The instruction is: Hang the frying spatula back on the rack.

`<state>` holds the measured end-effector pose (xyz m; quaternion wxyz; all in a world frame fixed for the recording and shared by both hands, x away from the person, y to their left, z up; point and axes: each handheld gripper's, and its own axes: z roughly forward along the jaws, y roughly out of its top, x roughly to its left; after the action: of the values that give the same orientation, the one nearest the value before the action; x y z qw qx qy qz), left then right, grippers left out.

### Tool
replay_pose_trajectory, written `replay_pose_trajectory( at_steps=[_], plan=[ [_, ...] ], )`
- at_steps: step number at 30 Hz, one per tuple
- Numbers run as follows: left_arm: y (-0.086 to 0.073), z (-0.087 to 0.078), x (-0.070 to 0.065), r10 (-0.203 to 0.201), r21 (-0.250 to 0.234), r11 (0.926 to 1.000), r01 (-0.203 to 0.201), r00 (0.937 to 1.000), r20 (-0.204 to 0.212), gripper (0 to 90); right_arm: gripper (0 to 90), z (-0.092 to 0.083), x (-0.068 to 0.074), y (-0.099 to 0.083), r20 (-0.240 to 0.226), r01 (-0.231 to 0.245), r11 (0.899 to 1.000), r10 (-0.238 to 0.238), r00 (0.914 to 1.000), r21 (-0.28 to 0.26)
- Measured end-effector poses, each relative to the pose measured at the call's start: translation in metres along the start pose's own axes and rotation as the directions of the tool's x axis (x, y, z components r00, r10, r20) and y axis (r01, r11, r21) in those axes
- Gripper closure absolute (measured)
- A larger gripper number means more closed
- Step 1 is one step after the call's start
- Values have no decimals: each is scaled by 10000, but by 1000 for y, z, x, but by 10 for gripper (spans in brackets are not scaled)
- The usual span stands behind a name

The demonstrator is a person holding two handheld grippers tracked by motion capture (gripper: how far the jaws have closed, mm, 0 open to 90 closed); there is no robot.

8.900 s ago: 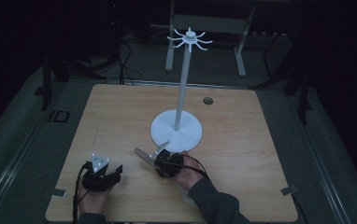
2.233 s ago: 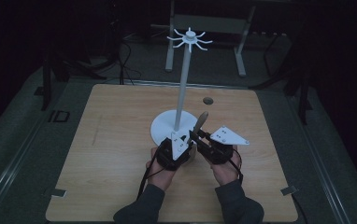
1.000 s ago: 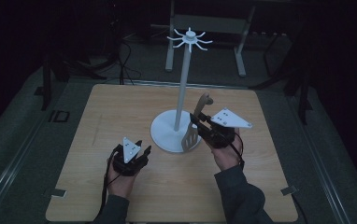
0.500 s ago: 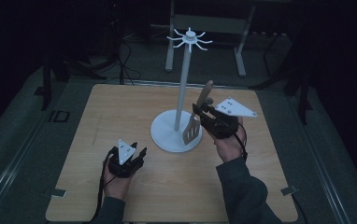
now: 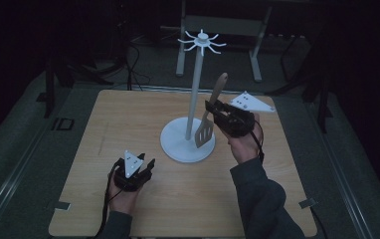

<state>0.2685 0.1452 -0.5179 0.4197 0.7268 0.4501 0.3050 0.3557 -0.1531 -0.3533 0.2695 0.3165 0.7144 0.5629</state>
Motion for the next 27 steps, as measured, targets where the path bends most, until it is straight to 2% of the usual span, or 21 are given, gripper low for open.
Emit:
replay_pose_trajectory(
  at_steps=[4,12,16,27],
  plan=[
    [-1,0,0,12,8,10000,-12,10000,14,574,753,3,-3,5,50,72,9999,-72,10000,84],
    [0,-1,0,-19,-102,9999,18,10000,-44,573,753,11,-13,15,-136,215,9989,-209,9997,405],
    [0,-1,0,-2,-92,10000,2,10000,-35,573,753,14,-18,18,-251,22,9988,-10,9997,487],
    [0,-2,0,107,-87,9999,-108,9999,-113,575,753,21,-25,29,-53,92,9979,-89,9999,645]
  ],
)
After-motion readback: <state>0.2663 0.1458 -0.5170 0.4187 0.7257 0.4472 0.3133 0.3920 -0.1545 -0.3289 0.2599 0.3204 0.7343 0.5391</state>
